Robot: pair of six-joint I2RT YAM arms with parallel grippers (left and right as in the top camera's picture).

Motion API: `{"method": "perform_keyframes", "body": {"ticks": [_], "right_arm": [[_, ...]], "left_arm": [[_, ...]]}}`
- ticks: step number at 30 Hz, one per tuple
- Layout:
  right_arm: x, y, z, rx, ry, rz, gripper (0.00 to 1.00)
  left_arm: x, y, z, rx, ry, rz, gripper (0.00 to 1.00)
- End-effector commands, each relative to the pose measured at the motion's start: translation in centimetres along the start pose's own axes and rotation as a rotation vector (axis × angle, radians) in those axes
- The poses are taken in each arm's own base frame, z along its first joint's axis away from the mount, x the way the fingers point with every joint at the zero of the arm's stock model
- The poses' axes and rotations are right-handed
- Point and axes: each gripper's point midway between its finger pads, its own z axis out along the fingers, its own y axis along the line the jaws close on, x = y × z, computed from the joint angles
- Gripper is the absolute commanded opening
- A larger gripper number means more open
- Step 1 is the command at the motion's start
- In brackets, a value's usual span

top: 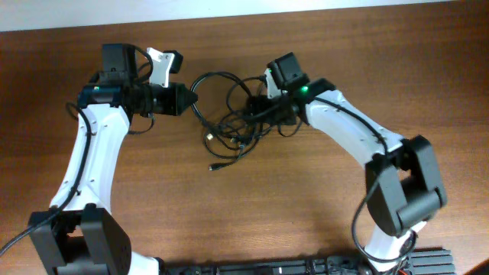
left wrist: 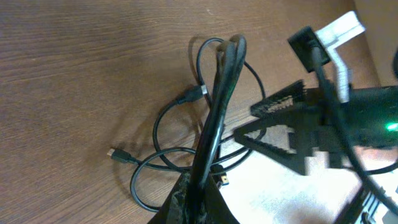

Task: Untangle cables

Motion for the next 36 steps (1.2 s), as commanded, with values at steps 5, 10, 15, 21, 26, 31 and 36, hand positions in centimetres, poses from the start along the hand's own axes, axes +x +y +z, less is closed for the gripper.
{"method": "perform_keyframes", "body": {"ticks": [5,10,15,21,26,31,36], "right_arm": [[1.5,-9.8,2.7,0.387,0.014,0.277,0.31],[3.1,-22.8,-4.8,0.527,0.111,0.612,0.23],[0.6,-21.7,-10.8,0.417,-0.001,0.516,0.37],[0.1,-8.8,-9.8,0.021,0.042,-0.046,0.74],[3.2,-3.4,-5.6,0.029,0.147,-0.325,0.75],[9.3,-7.4,-3.0,0.232,0.346,-0.347,0.69],[10.1,-8.2,-2.2,0.257,0.328,-0.189,0.04]], "left_arm": [[-4.1,-2.5,-5.6,0.392,-0.221,-0.034,0.01],[-4.4,3.4,-9.7,0.298,-0.327,-0.133,0.07],[-2.4,3.4,-5.3,0.113,-0.175,-0.157,0.22],[-1.0,-1.5,0.7,0.000,-0.024,0.006,0.99],[-0.5,0.5,1.7,-0.234,-0.022,-0.214,0.99],[1.2,2.7,4.4,-0.290,0.038,-0.380,0.98],[7.5,6.5,11.6,-0.441,0.263,-0.425,0.75]]}}
